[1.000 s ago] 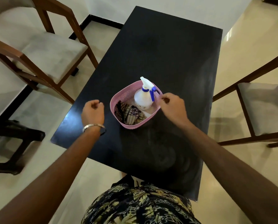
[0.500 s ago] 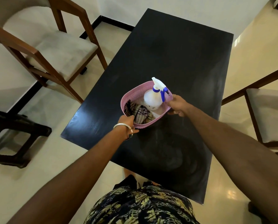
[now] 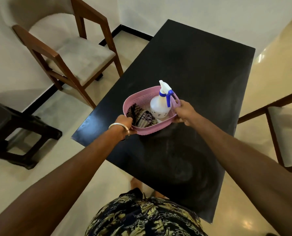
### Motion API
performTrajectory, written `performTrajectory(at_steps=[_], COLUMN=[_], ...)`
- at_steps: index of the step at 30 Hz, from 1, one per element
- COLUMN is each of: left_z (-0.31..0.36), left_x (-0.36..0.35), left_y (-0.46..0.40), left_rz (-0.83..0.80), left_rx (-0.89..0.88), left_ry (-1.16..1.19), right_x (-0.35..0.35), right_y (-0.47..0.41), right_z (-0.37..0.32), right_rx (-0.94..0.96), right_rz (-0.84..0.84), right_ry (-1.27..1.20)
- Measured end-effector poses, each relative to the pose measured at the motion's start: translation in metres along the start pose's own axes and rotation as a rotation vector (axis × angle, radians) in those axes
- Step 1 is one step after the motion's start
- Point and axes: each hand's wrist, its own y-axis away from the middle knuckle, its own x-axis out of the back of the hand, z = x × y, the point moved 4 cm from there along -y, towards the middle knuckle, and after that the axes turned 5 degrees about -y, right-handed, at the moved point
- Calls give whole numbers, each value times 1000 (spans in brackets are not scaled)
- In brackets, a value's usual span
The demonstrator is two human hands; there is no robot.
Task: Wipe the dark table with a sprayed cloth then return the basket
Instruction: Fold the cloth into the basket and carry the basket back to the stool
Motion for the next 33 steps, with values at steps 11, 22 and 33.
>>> performTrajectory(at_steps=[11, 22, 33], left_z=[-16, -52, -89], left_x=[110, 273, 455], left_y=[10, 8, 2], left_rz=[151, 198, 348], left_rx=[-11, -13, 34], left_ry=[17, 63, 107], right_x=[-98, -264, -471], right_y=[30, 46, 61], right_z=[-40, -62, -85], right_rx=[84, 117, 168], right_rz=[-183, -295, -416], right_ry=[91, 148, 201])
